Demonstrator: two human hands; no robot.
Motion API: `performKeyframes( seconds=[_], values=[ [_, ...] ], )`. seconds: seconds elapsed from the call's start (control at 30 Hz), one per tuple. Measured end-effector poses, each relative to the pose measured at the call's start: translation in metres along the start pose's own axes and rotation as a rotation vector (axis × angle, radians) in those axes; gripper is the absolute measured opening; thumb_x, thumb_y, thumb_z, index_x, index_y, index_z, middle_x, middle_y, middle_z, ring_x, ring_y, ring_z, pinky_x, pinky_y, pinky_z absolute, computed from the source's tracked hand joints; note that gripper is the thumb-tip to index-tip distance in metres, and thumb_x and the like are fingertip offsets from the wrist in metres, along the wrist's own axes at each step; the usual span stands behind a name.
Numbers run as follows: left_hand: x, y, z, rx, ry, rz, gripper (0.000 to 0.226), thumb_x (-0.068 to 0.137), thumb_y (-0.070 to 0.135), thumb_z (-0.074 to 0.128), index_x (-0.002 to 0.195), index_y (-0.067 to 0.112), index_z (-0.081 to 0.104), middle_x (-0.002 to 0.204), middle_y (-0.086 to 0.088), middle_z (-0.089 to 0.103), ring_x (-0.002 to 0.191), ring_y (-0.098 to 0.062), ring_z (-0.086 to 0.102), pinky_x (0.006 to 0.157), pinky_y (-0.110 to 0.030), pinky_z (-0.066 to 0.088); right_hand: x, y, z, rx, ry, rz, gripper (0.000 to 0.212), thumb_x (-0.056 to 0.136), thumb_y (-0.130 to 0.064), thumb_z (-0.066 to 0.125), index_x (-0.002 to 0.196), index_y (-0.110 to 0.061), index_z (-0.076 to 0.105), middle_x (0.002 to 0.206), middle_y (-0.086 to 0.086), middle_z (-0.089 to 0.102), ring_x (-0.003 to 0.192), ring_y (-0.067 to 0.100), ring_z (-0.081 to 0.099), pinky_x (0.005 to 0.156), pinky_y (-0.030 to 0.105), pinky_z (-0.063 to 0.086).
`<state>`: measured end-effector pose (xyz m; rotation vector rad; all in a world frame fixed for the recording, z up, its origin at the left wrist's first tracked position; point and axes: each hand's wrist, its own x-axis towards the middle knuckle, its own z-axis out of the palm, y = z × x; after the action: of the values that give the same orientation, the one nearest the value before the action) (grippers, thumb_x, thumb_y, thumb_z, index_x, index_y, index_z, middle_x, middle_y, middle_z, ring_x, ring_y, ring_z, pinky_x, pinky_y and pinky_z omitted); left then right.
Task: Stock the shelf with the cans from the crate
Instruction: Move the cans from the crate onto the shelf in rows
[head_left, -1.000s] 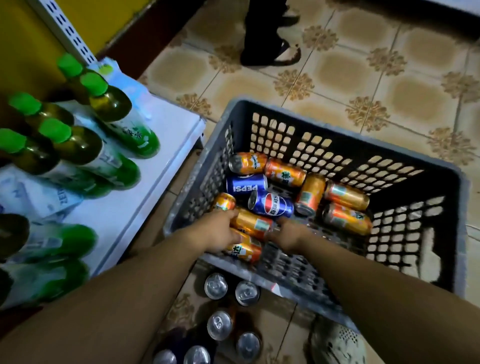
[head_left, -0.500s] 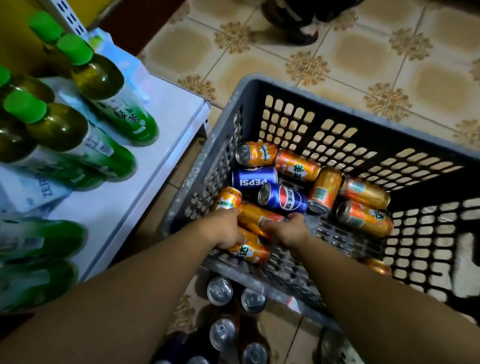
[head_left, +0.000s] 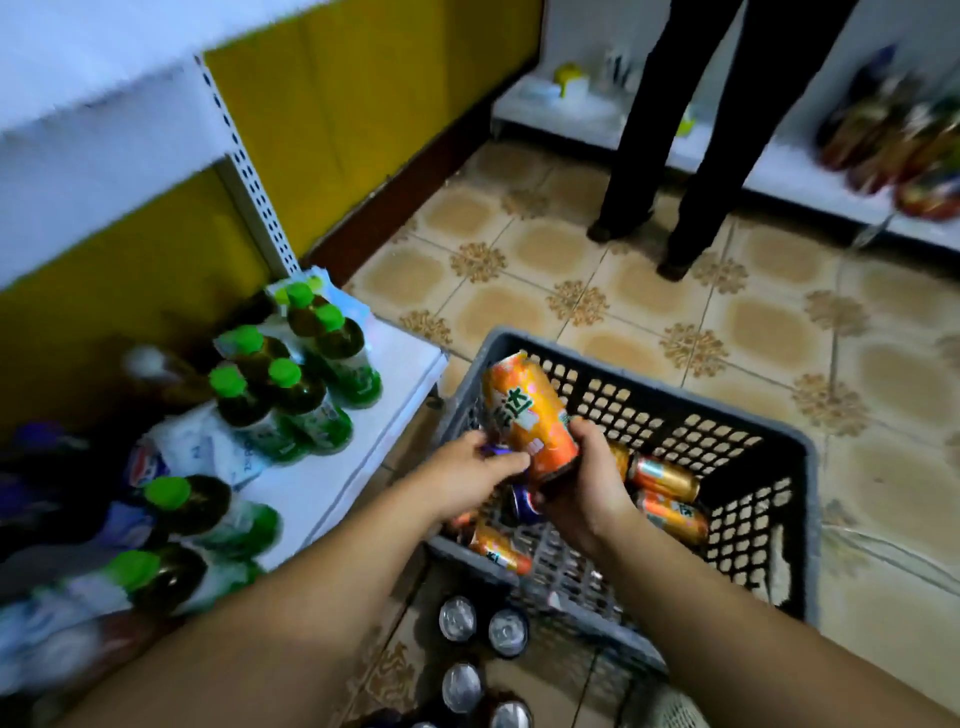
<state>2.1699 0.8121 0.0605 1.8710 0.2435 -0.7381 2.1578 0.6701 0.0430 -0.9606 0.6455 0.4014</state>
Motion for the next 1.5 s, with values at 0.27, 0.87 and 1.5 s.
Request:
performKeyframes(
  seconds=[0.27, 0.87, 1.5],
  values=[
    [-0.175, 0.079, -0.066, -0.324, 0.278, 0.323, 0.026, 0.079, 0.009, 0.073, 0.098, 0.020, 0.058, 0.104, -0.007, 0.069, 0.100, -0.025, 0.066, 0.093, -0.041, 0.051, -0.152, -0.069, 0.109, -0.434, -0.149, -0.434, 0.038, 0.065, -0.040, 0.066, 0.101, -0.028, 0.071, 0.114, 0.007, 0.067, 0.103, 0.025, 0.063, 0.092, 0.044, 0.050],
    [-0.515, -0.007, -0.220, -0.082, 0.806, 0.339, 0.065, 0.081, 0.021, 0.074, 0.136, 0.021, 0.040, 0.116, -0.001, 0.057, 0.101, -0.019, 0.059, 0.083, -0.033, 0.048, -0.422, 0.032, 0.348, -0.908, -0.665, -0.827, 0.053, 0.075, -0.024, 0.080, 0.120, -0.017, 0.053, 0.103, -0.001, 0.063, 0.093, 0.018, 0.064, 0.082, 0.035, 0.056],
    [-0.542, -0.120, -0.308, 0.693, 0.922, -0.331, 0.074, 0.084, 0.076, 0.028, 0.147, 0.038, 0.019, 0.160, 0.009, 0.002, 0.147, -0.015, 0.003, 0.114, -0.058, 0.002, -0.350, 0.109, 0.460, -1.170, -0.770, -1.088, 0.071, 0.084, -0.023, 0.071, 0.142, -0.035, 0.032, 0.138, -0.001, 0.037, 0.125, 0.023, 0.045, 0.105, 0.042, 0.043]
  ],
)
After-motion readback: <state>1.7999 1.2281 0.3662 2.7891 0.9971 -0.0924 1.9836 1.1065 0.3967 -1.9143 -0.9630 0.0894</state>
